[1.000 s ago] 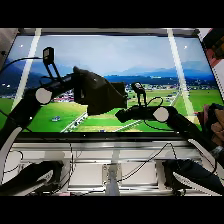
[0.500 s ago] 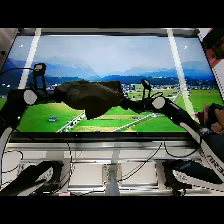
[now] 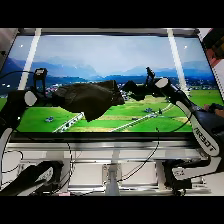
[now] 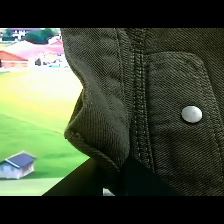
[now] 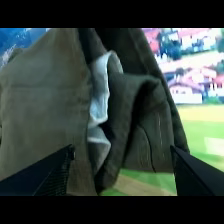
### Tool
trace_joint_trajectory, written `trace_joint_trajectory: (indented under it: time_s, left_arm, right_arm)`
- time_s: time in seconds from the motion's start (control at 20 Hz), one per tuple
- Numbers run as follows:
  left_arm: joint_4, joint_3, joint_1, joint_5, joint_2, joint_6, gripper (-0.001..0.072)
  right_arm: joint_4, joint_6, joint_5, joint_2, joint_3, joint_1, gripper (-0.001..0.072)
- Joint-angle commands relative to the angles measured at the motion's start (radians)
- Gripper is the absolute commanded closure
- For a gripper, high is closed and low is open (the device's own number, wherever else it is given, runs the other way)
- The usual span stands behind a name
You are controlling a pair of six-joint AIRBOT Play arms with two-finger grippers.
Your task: Fold the clothes and pants, and hang the long-sleeved shirts on hangers.
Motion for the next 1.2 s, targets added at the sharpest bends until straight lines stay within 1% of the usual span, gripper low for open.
trace_joint_trajectory:
  time_s: [0.0,0.1,0.25,0.45,0.6,0.7,0.75,0.9,1.0,1.15]
  left_arm:
    - [0.004,-0.001,0.000,-0.004,0.000,0.000,0.0651]
    - [0.004,-0.001,0.000,-0.004,0.000,0.000,0.0651]
    - [0.004,-0.001,0.000,-0.004,0.000,0.000,0.0651]
    - [0.004,-0.001,0.000,-0.004,0.000,0.000,0.0651]
    - [0.004,-0.001,0.000,-0.003,0.000,0.000,0.0651]
    - [0.003,-0.001,0.000,-0.003,0.000,0.000,0.0651]
    - [0.003,-0.001,0.000,-0.003,0.000,0.000,0.0651]
    - [0.003,-0.001,0.000,-0.003,0.000,0.000,0.0651]
    - [0.000,-0.001,0.000,-0.003,0.000,0.000,0.0651]
    - [-0.036,-0.001,0.000,0.003,0.000,0.000,0.0651]
  right_arm:
    - [0.029,0.009,0.095,-0.134,0.147,0.001,0.0019]
    - [0.066,0.014,0.128,-0.200,0.204,0.007,0.0018]
    - [0.069,0.013,0.161,-0.261,0.261,0.023,0.0008]
    - [0.020,0.014,0.183,-0.285,0.262,0.044,0.0008]
    - [0.030,0.010,0.171,-0.287,0.263,0.070,0.0015]
    - [0.072,-0.034,0.151,-0.287,0.263,0.089,0.0017]
    - [0.107,-0.047,0.146,-0.287,0.263,0.096,0.0017]
    - [0.227,-0.130,0.115,-0.287,0.263,0.110,0.0022]
    - [0.249,-0.130,0.060,-0.287,0.263,0.125,0.0109]
    - [0.251,-0.130,0.020,-0.287,0.263,0.164,0.0157]
